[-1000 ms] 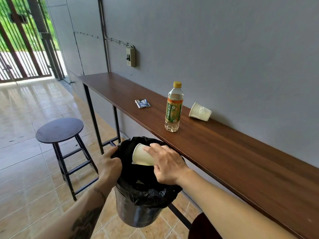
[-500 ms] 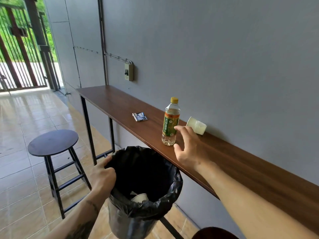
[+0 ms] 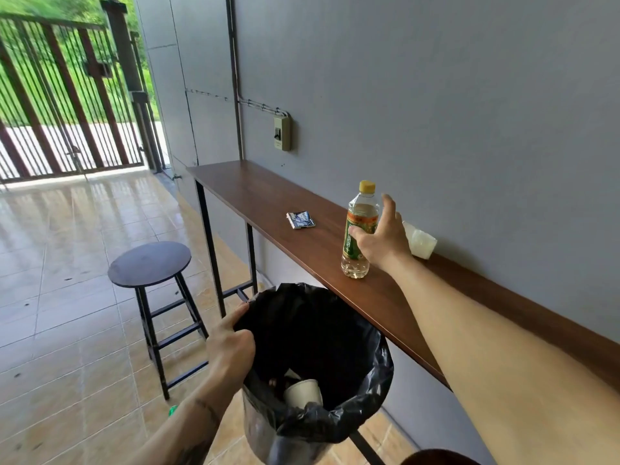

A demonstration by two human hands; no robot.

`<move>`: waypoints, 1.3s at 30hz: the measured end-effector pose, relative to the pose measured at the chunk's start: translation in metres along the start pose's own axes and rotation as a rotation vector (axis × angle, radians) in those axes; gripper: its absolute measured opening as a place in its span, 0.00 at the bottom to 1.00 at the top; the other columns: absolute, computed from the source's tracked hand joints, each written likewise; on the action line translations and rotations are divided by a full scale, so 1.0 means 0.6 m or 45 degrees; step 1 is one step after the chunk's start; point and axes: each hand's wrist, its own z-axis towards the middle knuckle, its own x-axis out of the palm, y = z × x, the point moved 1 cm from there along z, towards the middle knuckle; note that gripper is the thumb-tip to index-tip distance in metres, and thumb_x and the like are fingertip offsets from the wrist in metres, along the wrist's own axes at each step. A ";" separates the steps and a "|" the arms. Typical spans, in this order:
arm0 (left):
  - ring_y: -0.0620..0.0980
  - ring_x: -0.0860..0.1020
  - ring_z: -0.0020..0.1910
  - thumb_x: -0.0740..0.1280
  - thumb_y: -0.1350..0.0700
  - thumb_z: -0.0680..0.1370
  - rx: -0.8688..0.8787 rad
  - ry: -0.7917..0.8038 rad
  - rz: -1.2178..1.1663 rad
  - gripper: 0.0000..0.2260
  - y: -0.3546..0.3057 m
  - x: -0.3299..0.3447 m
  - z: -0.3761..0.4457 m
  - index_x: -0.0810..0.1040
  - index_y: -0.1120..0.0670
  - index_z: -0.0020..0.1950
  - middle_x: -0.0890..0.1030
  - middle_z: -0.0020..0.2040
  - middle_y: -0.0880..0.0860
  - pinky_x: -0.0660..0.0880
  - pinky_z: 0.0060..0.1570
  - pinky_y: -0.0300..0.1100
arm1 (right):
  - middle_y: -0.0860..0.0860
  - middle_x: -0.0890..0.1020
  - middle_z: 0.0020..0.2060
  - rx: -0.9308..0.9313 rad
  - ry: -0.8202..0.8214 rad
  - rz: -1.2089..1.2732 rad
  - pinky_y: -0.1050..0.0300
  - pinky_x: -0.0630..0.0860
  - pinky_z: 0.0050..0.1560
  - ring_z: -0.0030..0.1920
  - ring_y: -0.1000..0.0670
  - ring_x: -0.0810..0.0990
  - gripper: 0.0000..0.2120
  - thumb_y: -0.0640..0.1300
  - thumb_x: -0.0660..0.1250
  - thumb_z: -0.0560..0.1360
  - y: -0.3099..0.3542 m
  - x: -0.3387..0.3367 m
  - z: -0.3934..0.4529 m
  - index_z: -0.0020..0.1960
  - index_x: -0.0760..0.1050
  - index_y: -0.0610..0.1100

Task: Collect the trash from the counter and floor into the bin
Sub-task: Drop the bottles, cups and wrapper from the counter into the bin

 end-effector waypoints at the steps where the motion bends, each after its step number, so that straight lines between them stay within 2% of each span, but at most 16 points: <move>1: 0.51 0.82 0.49 0.55 0.74 0.72 -0.002 0.023 -0.027 0.33 0.002 0.000 0.005 0.78 0.45 0.68 0.82 0.58 0.49 0.84 0.45 0.46 | 0.42 0.66 0.70 0.007 -0.001 -0.013 0.46 0.69 0.66 0.68 0.41 0.71 0.41 0.52 0.71 0.73 0.000 0.008 0.007 0.78 0.49 0.52; 3: 0.43 0.79 0.46 0.55 0.76 0.73 -0.016 0.070 -0.088 0.34 0.001 -0.003 0.019 0.74 0.43 0.68 0.80 0.51 0.44 0.83 0.42 0.39 | 0.42 0.68 0.69 0.023 0.015 -0.032 0.43 0.70 0.67 0.67 0.40 0.72 0.41 0.51 0.70 0.74 -0.002 0.026 0.017 0.78 0.48 0.53; 7: 0.56 0.82 0.56 0.57 0.71 0.68 -0.032 0.076 -0.092 0.34 0.019 -0.015 0.080 0.80 0.47 0.68 0.83 0.61 0.51 0.81 0.58 0.57 | 0.40 0.72 0.66 0.004 -0.110 -0.096 0.45 0.71 0.62 0.63 0.38 0.74 0.37 0.46 0.69 0.75 0.001 0.047 0.022 0.76 0.50 0.52; 10: 0.55 0.84 0.51 0.57 0.67 0.65 -0.058 0.094 -0.047 0.35 0.030 -0.039 0.141 0.80 0.42 0.67 0.83 0.60 0.50 0.84 0.50 0.54 | 0.42 0.75 0.61 -0.168 -0.127 -0.244 0.47 0.73 0.53 0.57 0.39 0.77 0.34 0.46 0.69 0.74 0.035 0.080 0.016 0.73 0.56 0.52; 12: 0.54 0.84 0.44 0.58 0.66 0.67 -0.071 0.127 -0.009 0.35 0.020 -0.057 0.171 0.78 0.39 0.68 0.83 0.57 0.49 0.83 0.39 0.50 | 0.45 0.77 0.56 -0.270 -0.053 -0.251 0.50 0.75 0.48 0.50 0.42 0.80 0.33 0.47 0.71 0.73 0.068 0.110 0.005 0.72 0.57 0.54; 14: 0.55 0.84 0.39 0.58 0.65 0.67 -0.057 0.150 0.016 0.35 0.009 -0.071 0.201 0.77 0.36 0.67 0.84 0.54 0.48 0.83 0.35 0.52 | 0.50 0.77 0.54 -0.282 0.060 -0.234 0.51 0.77 0.48 0.47 0.48 0.80 0.33 0.50 0.71 0.72 0.101 0.143 -0.005 0.71 0.57 0.56; 16: 0.55 0.84 0.39 0.57 0.64 0.66 -0.045 0.155 0.038 0.36 -0.001 -0.083 0.230 0.78 0.35 0.66 0.84 0.52 0.47 0.84 0.37 0.52 | 0.52 0.78 0.55 -0.213 0.198 -0.185 0.52 0.76 0.51 0.49 0.50 0.79 0.34 0.52 0.71 0.71 0.125 0.186 -0.018 0.71 0.58 0.57; 19: 0.57 0.84 0.38 0.56 0.67 0.67 -0.052 0.167 -0.026 0.36 -0.015 -0.096 0.265 0.78 0.40 0.69 0.84 0.51 0.49 0.81 0.31 0.46 | 0.52 0.78 0.58 0.056 0.381 -0.062 0.55 0.73 0.56 0.54 0.51 0.78 0.35 0.53 0.73 0.69 0.125 0.264 -0.041 0.72 0.60 0.54; 23: 0.52 0.84 0.49 0.57 0.66 0.65 -0.006 0.176 -0.088 0.36 -0.006 -0.110 0.320 0.79 0.43 0.69 0.83 0.60 0.52 0.85 0.46 0.49 | 0.49 0.77 0.61 0.298 0.615 -0.104 0.53 0.74 0.61 0.58 0.48 0.78 0.38 0.54 0.72 0.68 0.111 0.369 -0.076 0.73 0.59 0.53; 25: 0.52 0.83 0.51 0.58 0.68 0.67 -0.002 0.176 -0.063 0.34 -0.022 -0.122 0.321 0.79 0.45 0.70 0.83 0.61 0.53 0.84 0.49 0.51 | 0.47 0.75 0.64 0.329 0.709 -0.152 0.52 0.72 0.64 0.61 0.46 0.77 0.39 0.54 0.72 0.70 0.110 0.410 -0.090 0.74 0.56 0.54; 29: 0.48 0.80 0.42 0.58 0.73 0.71 0.006 0.128 -0.063 0.32 -0.041 -0.139 0.325 0.79 0.50 0.70 0.81 0.53 0.52 0.78 0.38 0.42 | 0.44 0.69 0.73 0.329 0.868 -0.259 0.47 0.67 0.70 0.71 0.42 0.69 0.45 0.58 0.70 0.71 0.110 0.447 -0.091 0.79 0.49 0.54; 31: 0.50 0.80 0.39 0.58 0.73 0.71 -0.008 0.120 -0.073 0.32 -0.032 -0.147 0.331 0.78 0.51 0.71 0.81 0.49 0.50 0.76 0.35 0.42 | 0.45 0.66 0.75 0.236 0.842 -0.363 0.46 0.65 0.72 0.74 0.42 0.67 0.47 0.60 0.70 0.70 0.118 0.441 -0.068 0.80 0.47 0.54; 33: 0.54 0.83 0.41 0.58 0.72 0.71 -0.024 0.104 -0.051 0.32 -0.016 -0.153 0.341 0.78 0.49 0.71 0.83 0.52 0.50 0.78 0.35 0.43 | 0.46 0.67 0.74 0.123 0.736 -0.412 0.46 0.65 0.72 0.74 0.44 0.67 0.43 0.59 0.68 0.71 0.132 0.423 -0.034 0.79 0.51 0.54; 35: 0.57 0.83 0.50 0.57 0.72 0.71 -0.037 0.097 -0.046 0.32 -0.003 -0.154 0.352 0.78 0.50 0.71 0.83 0.60 0.54 0.83 0.45 0.48 | 0.47 0.70 0.72 0.028 0.599 -0.452 0.47 0.67 0.70 0.72 0.44 0.69 0.38 0.57 0.67 0.71 0.139 0.399 0.006 0.77 0.56 0.54; 37: 0.58 0.81 0.59 0.57 0.72 0.70 -0.038 0.081 -0.031 0.32 0.004 -0.149 0.365 0.79 0.51 0.70 0.82 0.64 0.55 0.79 0.61 0.55 | 0.48 0.71 0.70 -0.024 0.503 -0.523 0.46 0.69 0.67 0.70 0.43 0.71 0.35 0.56 0.66 0.71 0.137 0.378 0.047 0.75 0.59 0.54; 39: 0.57 0.79 0.62 0.57 0.73 0.70 -0.032 0.069 -0.014 0.32 0.004 -0.145 0.374 0.79 0.52 0.70 0.81 0.64 0.55 0.76 0.66 0.55 | 0.48 0.69 0.71 -0.023 0.463 -0.600 0.45 0.69 0.67 0.70 0.43 0.70 0.33 0.55 0.66 0.72 0.129 0.356 0.080 0.75 0.60 0.53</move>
